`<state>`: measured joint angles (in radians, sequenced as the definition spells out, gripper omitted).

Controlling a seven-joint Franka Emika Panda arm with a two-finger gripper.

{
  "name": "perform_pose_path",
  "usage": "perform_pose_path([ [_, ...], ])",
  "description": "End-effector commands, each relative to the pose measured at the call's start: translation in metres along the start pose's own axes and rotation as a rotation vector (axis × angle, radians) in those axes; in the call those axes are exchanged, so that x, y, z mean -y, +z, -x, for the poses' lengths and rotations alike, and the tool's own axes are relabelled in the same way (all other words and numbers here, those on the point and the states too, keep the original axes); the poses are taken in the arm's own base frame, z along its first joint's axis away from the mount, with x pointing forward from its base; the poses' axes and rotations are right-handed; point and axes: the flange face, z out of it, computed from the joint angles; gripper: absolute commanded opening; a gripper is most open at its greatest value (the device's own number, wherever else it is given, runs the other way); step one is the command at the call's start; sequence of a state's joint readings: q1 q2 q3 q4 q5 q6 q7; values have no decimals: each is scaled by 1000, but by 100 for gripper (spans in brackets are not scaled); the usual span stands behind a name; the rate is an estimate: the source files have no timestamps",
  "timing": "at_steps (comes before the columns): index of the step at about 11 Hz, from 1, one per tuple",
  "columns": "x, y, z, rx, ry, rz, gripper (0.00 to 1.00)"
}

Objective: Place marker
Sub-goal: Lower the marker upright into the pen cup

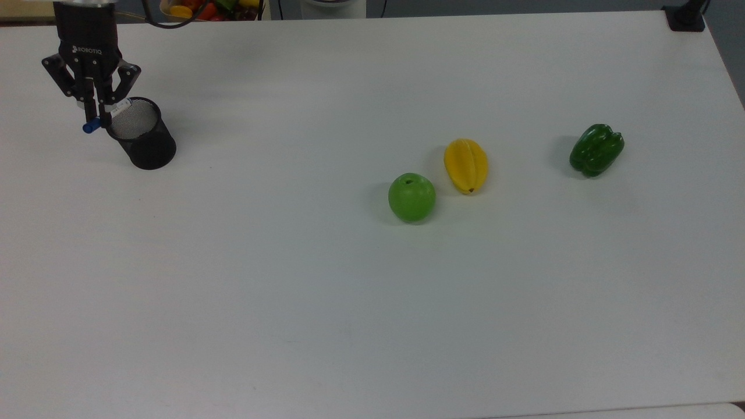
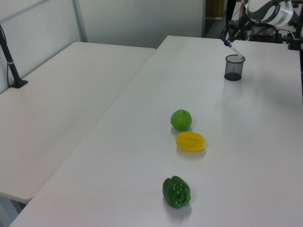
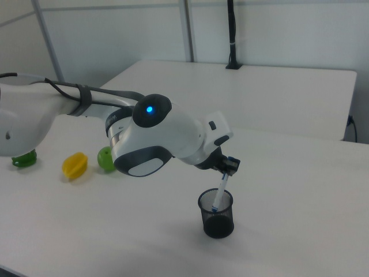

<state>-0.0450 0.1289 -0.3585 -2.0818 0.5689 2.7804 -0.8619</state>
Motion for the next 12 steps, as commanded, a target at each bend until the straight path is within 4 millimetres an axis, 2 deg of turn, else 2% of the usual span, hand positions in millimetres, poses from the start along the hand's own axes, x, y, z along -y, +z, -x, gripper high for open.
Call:
perform_pose_path([
  [1, 3, 1, -2, -33, -2, 8, 0],
  [4, 15, 4, -5, -40, -4, -11, 0],
  [7, 22, 15, -4, -32, -11, -9, 2],
  [8, 22, 15, -4, -32, -11, -9, 13],
  [12, 21, 12, -5, -36, -6, -10, 44],
])
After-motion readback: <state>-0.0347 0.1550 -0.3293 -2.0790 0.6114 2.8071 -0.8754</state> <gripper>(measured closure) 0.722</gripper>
